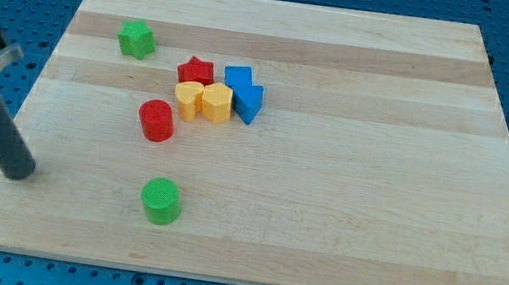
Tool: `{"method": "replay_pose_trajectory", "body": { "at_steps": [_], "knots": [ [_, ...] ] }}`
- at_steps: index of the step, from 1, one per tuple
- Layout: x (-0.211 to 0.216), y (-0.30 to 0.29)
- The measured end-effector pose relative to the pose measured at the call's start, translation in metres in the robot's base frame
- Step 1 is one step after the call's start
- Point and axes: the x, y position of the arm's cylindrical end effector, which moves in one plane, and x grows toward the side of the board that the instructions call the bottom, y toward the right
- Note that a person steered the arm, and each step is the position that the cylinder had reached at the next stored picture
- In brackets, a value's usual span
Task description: Move the green circle towards the bottom right side of the board
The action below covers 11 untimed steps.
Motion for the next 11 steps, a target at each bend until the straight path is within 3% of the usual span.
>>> {"method": "replay_pose_trajectory", "body": {
  "at_steps": [1, 2, 3, 5, 6, 7, 8, 9, 10, 11],
  "knots": [
    [0.004, 0.086],
    [-0.018, 0.201],
    [-0.021, 0.253],
    [-0.010, 0.080],
    [0.026, 0.113],
    [0.039, 0.199],
    [0.024, 0.301],
    [0.017, 0.349],
    [0.027, 0.298],
    [0.010, 0.220]
  ]
}}
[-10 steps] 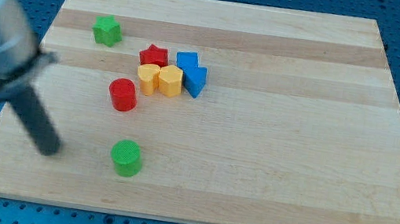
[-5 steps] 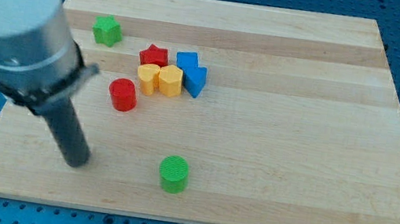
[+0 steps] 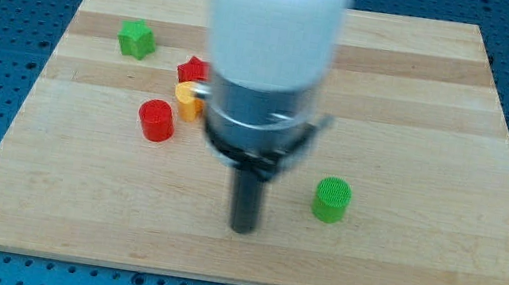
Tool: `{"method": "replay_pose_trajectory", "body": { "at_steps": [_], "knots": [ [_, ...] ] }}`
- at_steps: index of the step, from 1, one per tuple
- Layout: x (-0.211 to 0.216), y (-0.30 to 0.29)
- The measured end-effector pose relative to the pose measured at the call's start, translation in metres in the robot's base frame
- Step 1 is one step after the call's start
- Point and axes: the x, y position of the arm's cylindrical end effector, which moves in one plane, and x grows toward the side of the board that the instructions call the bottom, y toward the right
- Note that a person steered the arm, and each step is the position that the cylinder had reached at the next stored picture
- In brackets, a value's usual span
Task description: Move the green circle towards the bottom right side of the board
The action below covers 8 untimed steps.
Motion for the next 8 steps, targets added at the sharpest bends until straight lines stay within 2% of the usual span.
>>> {"method": "replay_pose_trajectory", "body": {
  "at_steps": [1, 2, 3, 4, 6, 8],
  "knots": [
    [-0.038, -0.024],
    [-0.058, 0.032],
    [-0.058, 0.106],
    [-0.049, 0.145],
    [-0.040, 0.045],
    [-0.032, 0.136]
  ]
}}
